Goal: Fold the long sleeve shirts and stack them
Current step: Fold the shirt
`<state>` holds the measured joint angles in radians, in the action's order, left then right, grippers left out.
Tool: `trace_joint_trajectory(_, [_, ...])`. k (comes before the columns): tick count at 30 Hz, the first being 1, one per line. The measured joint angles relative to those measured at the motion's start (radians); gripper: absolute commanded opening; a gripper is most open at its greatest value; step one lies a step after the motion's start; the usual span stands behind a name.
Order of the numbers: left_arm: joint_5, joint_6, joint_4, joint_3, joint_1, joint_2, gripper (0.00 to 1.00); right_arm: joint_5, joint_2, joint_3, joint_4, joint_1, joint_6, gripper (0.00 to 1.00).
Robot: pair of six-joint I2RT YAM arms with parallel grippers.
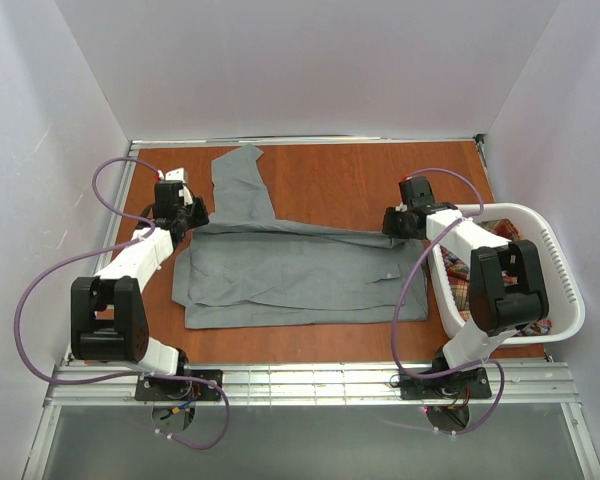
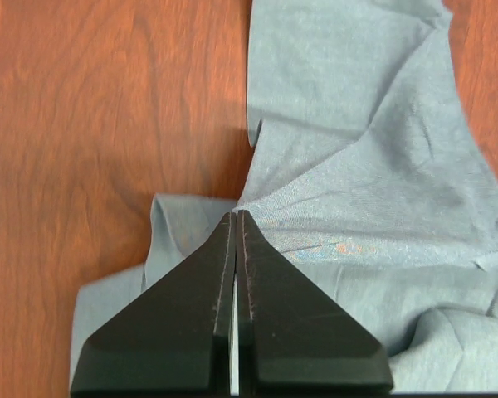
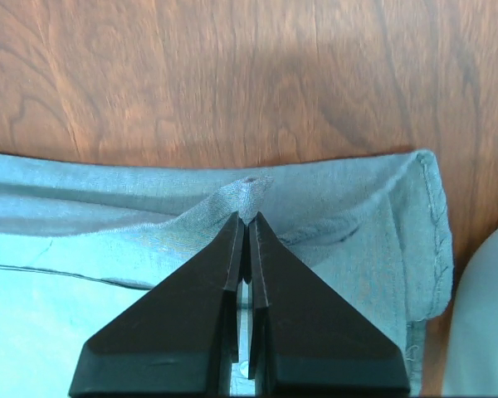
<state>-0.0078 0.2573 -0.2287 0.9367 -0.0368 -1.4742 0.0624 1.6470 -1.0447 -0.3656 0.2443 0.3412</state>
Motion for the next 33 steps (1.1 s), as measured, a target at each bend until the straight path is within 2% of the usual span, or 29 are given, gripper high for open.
trace_joint_trajectory(11, [-0.011,0.122,-0.023,-0.178,0.000,0.090,0.00,-0.021,-0.096,0.164,0.064,-0.009,0.053,0.05])
trace_joint_trajectory(14, [-0.026,0.155,-0.042,-0.200,0.000,0.106,0.00,-0.033,-0.117,0.181,0.071,-0.009,0.060,0.12])
trace_joint_trajectory(16, [-0.047,0.173,-0.061,-0.205,0.000,0.109,0.03,-0.040,-0.131,0.189,0.079,-0.009,0.061,0.16])
trace_joint_trajectory(21, [-0.107,0.223,-0.109,-0.213,0.000,0.111,0.13,-0.059,-0.190,0.241,0.087,-0.009,0.070,0.18])
trace_joint_trajectory(22, [-0.114,0.232,-0.116,-0.219,0.000,0.112,0.19,-0.069,-0.201,0.256,0.088,-0.009,0.071,0.20])
trace_joint_trajectory(24, [-0.117,0.244,-0.138,-0.227,0.000,0.116,0.24,-0.091,-0.222,0.284,0.086,-0.008,0.074,0.22])
trace_joint_trajectory(25, [-0.116,0.251,-0.150,-0.229,0.000,0.119,0.36,-0.102,-0.237,0.298,0.086,-0.006,0.074,0.27])
trace_joint_trajectory(28, [-0.111,0.261,-0.185,-0.235,0.000,0.165,0.60,-0.134,-0.294,0.324,0.074,0.007,0.080,0.38])
trace_joint_trajectory(29, [-0.108,0.264,-0.195,-0.237,0.000,0.192,0.73,-0.142,-0.312,0.324,0.072,0.011,0.074,0.40])
trace_joint_trajectory(32, [-0.098,0.271,-0.211,-0.236,0.000,0.286,0.89,-0.159,-0.378,0.324,0.069,0.031,0.066,0.46])
trace_joint_trajectory(33, [-0.097,0.270,-0.213,-0.235,0.000,0.313,0.90,-0.160,-0.400,0.324,0.068,0.039,0.063,0.46])
